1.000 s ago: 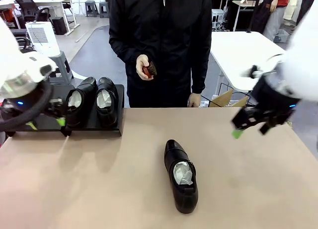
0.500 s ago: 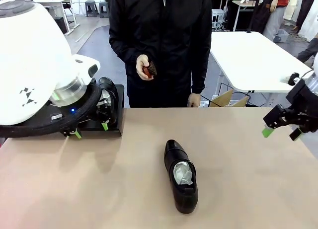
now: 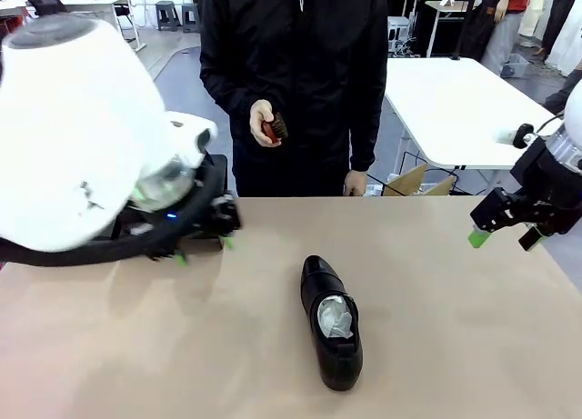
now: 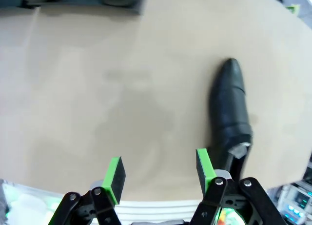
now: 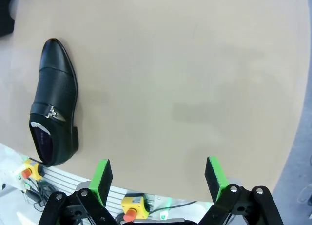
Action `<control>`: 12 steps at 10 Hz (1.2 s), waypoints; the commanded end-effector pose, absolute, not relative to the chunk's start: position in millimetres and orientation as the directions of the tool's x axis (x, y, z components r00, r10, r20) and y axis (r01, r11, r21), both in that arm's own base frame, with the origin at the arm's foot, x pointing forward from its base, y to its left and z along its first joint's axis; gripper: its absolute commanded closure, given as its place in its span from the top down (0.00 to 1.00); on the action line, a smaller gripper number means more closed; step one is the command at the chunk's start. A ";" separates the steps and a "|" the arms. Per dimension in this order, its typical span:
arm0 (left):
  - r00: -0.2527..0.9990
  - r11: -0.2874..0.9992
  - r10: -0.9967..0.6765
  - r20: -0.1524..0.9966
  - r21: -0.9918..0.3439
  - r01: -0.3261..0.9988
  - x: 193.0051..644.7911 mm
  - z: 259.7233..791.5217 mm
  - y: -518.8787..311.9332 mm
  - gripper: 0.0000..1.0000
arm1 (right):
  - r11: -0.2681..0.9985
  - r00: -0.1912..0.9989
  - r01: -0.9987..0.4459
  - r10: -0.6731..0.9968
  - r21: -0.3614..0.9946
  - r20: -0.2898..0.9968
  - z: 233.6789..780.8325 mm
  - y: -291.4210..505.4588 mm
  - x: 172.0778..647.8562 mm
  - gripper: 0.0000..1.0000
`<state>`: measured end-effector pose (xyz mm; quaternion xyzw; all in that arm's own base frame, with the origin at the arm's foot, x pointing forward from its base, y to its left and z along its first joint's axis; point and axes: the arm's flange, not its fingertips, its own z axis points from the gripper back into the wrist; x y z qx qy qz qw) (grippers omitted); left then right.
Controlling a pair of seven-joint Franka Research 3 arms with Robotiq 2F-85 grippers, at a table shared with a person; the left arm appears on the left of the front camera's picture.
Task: Organize the shoes by placing them on the stand.
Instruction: Place the Shoe from the middle of the table onto the Shoes Stand.
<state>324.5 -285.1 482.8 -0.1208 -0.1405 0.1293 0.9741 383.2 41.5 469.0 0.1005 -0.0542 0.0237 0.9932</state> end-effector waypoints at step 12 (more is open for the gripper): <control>0.990 0.951 0.107 0.096 -0.300 -0.074 299.2 403.4 -400.8 0.77 | 0.977 0.993 -0.059 0.037 0.205 0.111 468.6 40.2 382.8 1.00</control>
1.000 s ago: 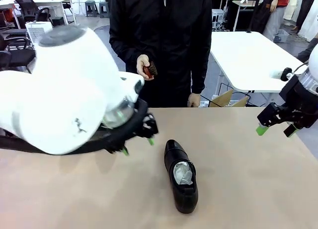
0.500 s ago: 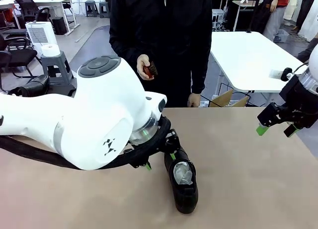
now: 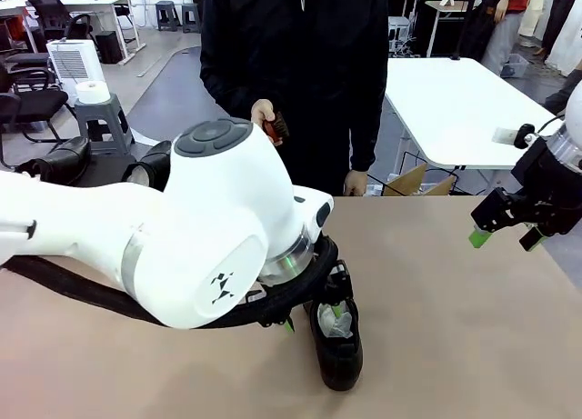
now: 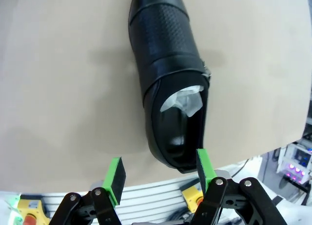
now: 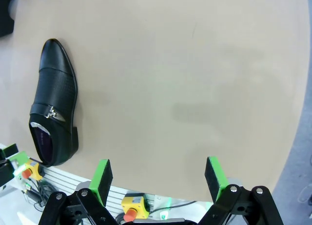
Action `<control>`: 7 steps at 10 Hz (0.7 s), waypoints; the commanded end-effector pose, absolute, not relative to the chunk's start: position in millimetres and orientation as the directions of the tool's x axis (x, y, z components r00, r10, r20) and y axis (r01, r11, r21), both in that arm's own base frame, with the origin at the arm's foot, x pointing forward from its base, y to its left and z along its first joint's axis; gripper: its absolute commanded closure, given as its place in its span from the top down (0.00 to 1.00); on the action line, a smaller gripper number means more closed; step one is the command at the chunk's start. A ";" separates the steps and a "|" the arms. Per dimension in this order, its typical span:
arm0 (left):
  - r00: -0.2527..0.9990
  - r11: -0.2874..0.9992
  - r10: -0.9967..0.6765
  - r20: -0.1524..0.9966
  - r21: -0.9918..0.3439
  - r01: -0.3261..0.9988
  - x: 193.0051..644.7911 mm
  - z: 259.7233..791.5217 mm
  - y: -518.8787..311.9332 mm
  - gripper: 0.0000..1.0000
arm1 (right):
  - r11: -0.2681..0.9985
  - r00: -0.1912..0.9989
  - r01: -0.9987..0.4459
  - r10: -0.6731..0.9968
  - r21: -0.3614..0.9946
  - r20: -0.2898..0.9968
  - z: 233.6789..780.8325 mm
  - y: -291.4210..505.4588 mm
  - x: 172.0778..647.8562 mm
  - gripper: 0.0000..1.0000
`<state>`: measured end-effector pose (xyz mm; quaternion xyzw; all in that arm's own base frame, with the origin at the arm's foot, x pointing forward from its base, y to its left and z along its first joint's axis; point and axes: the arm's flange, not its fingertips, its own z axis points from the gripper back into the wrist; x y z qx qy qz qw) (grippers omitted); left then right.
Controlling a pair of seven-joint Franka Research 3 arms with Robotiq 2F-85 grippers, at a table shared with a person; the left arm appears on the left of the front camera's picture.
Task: Organize the shoes by placing them on the stand.
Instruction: Place the Shoe from the middle of the table onto the Shoes Stand.
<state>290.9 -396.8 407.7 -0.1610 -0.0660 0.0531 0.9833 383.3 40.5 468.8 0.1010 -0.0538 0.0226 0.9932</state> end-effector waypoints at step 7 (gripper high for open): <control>0.997 0.977 0.055 0.056 -0.207 -0.042 315.0 370.4 -419.1 0.77 | 0.977 0.993 -0.059 0.037 0.205 0.111 468.6 40.2 382.8 1.00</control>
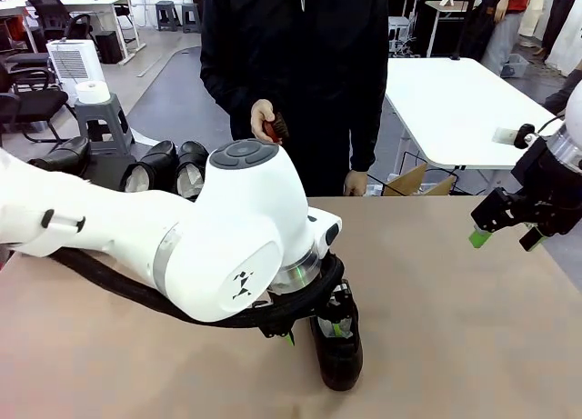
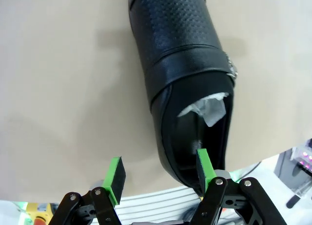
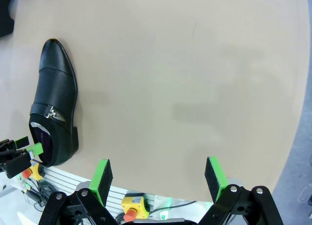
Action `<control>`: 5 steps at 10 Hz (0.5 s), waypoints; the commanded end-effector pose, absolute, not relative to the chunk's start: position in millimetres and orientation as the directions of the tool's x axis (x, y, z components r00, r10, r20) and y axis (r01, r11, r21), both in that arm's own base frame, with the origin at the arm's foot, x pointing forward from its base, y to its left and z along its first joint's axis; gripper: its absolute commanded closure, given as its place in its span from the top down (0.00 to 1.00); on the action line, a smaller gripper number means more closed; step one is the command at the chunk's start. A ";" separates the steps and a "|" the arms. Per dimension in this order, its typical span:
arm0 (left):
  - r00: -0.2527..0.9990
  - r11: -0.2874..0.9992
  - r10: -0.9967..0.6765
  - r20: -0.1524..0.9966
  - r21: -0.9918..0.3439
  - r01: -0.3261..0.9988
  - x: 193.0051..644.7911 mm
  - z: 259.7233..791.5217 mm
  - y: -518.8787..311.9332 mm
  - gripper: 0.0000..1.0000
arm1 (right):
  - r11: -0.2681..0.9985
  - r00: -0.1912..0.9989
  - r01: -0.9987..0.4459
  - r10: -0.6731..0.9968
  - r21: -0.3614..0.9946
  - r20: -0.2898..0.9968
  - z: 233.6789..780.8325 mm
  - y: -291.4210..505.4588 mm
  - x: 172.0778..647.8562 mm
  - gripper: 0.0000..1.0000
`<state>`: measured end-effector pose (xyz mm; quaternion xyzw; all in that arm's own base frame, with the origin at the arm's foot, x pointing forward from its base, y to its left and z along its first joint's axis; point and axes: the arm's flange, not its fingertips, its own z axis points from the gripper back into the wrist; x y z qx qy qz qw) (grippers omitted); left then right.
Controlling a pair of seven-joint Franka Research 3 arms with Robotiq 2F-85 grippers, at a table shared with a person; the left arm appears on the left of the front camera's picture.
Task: Organize the shoes by placing them on the stand.
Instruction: Place the Shoe from the middle of the table onto the Shoes Stand.
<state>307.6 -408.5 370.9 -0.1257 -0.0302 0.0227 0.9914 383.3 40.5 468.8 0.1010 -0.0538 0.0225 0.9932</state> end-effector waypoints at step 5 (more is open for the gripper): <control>0.999 0.982 0.019 0.047 -0.191 -0.010 323.5 363.9 -428.0 0.77 | 0.977 0.993 -0.059 0.037 0.205 0.111 468.6 40.2 382.8 1.00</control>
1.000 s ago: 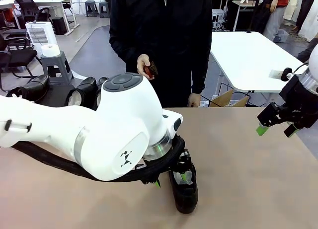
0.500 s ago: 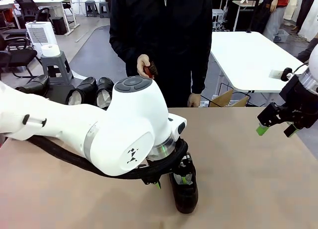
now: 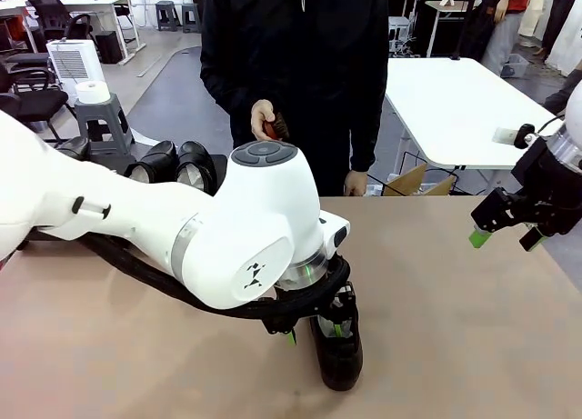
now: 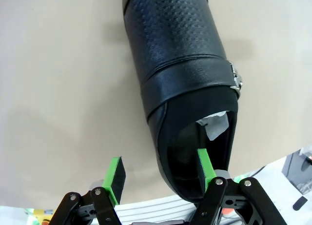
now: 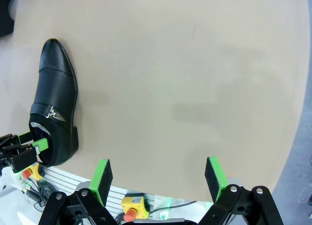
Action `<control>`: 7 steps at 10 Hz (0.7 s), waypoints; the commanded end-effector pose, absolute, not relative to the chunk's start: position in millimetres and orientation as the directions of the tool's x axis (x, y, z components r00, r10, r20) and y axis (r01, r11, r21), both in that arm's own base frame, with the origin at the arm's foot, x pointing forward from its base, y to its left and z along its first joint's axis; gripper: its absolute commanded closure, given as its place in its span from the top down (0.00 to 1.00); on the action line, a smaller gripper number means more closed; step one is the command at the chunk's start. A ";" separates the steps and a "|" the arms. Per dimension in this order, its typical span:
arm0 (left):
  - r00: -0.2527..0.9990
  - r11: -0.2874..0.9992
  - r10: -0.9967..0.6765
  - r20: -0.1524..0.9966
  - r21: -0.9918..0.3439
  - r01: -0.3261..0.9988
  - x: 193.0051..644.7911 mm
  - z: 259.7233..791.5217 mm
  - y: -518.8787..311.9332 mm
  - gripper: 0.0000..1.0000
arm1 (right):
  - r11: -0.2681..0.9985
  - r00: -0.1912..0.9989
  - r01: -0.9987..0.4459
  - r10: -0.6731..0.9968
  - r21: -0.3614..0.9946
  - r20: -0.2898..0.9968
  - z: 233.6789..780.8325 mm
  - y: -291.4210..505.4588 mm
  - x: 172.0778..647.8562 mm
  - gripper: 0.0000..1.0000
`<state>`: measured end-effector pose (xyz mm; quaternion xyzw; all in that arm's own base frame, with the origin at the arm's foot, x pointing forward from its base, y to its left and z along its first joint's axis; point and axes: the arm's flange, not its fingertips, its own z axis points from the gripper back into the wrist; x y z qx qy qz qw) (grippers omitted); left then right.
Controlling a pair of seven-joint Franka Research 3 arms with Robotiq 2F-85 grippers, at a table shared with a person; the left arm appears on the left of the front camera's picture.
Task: Organize the shoes by placing them on the stand.
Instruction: Place the Shoe from the middle of the table onto the Shoes Stand.
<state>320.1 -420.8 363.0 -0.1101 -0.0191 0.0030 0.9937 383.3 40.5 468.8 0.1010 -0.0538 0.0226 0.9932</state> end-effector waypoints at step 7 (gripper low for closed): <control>1.000 0.991 -0.019 -0.005 -0.132 0.018 329.4 354.0 -435.9 0.00 | 0.977 0.993 -0.059 0.037 0.205 0.111 468.6 40.2 382.8 1.00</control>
